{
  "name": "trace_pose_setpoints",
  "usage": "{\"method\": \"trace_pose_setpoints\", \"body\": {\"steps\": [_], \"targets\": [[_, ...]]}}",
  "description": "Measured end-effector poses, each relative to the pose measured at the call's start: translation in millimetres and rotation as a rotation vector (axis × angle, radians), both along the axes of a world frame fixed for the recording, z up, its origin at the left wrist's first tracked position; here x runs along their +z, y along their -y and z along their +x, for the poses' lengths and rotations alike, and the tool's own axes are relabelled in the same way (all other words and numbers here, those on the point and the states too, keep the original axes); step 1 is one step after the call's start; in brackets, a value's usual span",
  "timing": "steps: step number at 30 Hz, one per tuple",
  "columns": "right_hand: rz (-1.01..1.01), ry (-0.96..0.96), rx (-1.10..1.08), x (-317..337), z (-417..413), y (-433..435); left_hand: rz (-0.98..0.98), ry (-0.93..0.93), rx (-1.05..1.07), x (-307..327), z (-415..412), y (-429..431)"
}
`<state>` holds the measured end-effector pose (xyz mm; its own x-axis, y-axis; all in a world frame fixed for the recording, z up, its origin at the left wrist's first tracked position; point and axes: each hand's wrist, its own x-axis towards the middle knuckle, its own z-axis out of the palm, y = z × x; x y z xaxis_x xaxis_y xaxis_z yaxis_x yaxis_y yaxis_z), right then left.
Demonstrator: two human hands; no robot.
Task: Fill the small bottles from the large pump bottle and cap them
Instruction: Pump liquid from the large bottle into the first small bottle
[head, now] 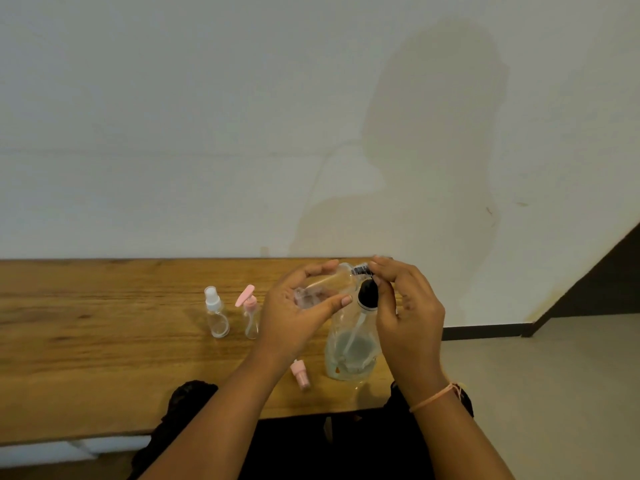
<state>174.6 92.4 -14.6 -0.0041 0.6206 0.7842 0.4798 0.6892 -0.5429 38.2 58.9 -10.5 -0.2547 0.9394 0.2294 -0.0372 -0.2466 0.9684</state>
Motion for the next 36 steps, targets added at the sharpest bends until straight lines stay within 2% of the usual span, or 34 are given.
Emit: {"method": "trace_pose_setpoints", "body": {"steps": [6, 13, 21, 28, 36], "targets": [[0.012, -0.012, 0.021, -5, 0, -4, 0.0, -0.04, 0.014, -2, -3, -5], [0.037, 0.065, -0.004, -16, 0, -12, -0.039, -0.077, 0.027, -5, -6, -7], [-0.03, -0.074, 0.052, -8, -1, -5, 0.017, -0.068, 0.021, -3, -3, -4], [0.018, -0.028, 0.017, -7, -3, -6, 0.041, -0.054, 0.017, -3, -2, -6], [0.028, 0.056, -0.017, -14, -5, -10, -0.024, -0.101, 0.052, -11, -6, -10]]}}
